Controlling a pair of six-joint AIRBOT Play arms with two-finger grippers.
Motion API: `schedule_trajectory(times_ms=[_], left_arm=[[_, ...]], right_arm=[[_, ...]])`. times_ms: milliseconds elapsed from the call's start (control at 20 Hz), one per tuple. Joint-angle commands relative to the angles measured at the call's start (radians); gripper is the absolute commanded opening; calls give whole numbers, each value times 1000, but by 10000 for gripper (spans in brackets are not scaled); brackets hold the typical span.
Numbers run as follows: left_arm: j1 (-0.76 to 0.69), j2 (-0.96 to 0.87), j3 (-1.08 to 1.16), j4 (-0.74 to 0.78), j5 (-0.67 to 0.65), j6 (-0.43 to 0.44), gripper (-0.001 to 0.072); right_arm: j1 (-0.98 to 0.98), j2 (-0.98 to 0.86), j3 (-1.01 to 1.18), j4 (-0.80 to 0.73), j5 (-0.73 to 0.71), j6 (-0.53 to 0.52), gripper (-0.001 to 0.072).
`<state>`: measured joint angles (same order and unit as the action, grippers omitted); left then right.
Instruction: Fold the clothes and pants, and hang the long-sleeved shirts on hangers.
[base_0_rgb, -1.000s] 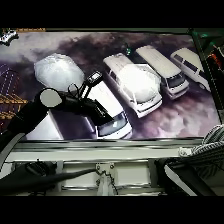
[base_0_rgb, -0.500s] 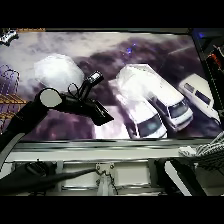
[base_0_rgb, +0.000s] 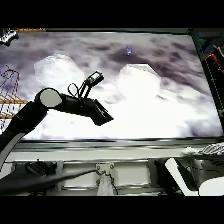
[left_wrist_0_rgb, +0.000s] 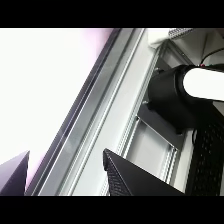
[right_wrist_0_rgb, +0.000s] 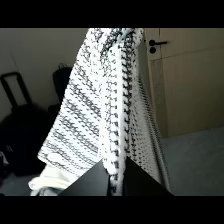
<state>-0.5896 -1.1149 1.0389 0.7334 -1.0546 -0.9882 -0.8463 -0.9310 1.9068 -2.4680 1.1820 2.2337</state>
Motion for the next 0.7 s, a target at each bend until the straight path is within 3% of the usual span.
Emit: schedule_trajectory(times_ms=[0,400,600,650], left_arm=[[0,0,0,0,0,0,467],[0,0,0,0,5,0,467],[0,0,0,0,8,0,467],[0,0,0,0,8,0,467]], right_arm=[[-116,-45,60,122,-36,7,28],[-344,-105,76,325,-101,24,29],[-382,-124,76,381,-59,-55,37],[-382,-124,76,385,-56,-55,144]])
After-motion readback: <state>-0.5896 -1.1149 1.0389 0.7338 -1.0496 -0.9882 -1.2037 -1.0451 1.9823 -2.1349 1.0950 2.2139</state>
